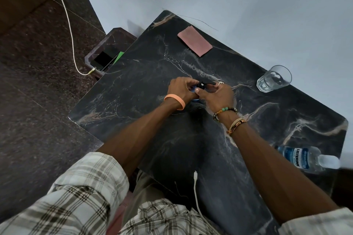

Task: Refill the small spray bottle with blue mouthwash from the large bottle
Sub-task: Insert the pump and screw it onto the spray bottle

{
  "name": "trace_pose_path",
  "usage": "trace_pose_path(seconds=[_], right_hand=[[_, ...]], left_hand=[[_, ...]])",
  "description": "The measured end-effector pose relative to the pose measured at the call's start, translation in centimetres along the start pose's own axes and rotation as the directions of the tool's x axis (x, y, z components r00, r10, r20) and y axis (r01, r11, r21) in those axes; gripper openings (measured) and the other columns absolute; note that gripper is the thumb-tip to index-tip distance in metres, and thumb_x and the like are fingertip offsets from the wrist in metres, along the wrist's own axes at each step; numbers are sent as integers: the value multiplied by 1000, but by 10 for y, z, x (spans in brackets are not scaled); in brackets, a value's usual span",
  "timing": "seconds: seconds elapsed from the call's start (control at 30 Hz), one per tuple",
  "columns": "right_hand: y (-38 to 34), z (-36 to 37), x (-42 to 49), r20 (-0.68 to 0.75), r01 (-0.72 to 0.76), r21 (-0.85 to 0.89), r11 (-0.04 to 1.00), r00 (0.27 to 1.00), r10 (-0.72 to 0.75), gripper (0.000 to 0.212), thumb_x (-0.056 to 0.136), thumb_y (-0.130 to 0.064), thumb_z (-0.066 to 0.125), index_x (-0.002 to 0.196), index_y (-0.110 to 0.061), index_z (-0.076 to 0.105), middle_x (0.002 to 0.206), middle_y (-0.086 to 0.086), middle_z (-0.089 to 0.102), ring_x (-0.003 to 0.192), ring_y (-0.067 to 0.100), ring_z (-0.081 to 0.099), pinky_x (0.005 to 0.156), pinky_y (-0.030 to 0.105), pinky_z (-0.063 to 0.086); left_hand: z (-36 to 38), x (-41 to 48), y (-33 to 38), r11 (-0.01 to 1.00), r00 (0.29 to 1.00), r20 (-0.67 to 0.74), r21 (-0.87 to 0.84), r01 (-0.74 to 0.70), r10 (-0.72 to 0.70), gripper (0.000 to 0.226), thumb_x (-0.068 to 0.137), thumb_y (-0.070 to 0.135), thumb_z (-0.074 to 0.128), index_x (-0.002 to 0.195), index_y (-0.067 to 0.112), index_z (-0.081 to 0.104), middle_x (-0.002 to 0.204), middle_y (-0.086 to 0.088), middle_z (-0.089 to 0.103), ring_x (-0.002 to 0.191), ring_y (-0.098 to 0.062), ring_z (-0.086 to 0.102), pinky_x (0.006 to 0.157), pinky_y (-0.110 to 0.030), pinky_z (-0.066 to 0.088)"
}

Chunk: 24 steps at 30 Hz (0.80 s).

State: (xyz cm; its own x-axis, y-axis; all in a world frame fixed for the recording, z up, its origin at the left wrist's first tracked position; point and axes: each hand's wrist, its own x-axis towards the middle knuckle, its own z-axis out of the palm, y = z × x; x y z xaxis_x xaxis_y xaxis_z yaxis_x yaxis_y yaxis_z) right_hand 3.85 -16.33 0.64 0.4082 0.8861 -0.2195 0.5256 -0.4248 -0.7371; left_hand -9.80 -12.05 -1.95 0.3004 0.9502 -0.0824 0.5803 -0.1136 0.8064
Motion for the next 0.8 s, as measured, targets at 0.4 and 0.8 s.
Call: trace_pose_path(seconds=[0.4, 0.8], right_hand=[[0, 7, -1, 2, 47, -46, 998, 999, -47, 53, 76, -39, 78, 120, -13, 66, 116, 5, 69, 106, 18, 64, 90, 40, 54], [0, 10, -2, -10, 61, -30, 998, 998, -61, 57, 76, -33, 79, 128, -15, 60, 128, 4, 62, 117, 18, 57, 98, 34, 49]], left_hand=[[-1, -1, 1, 1000, 1000, 11, -3, 17, -17, 39, 69, 20, 81, 106, 12, 74, 95, -4, 75, 83, -11, 70, 81, -32, 57], [-2, -1, 2, 1000, 1000, 24, -1, 3, -3, 38, 71, 18, 80, 108, 11, 73, 97, -6, 75, 86, -13, 70, 84, -31, 56]])
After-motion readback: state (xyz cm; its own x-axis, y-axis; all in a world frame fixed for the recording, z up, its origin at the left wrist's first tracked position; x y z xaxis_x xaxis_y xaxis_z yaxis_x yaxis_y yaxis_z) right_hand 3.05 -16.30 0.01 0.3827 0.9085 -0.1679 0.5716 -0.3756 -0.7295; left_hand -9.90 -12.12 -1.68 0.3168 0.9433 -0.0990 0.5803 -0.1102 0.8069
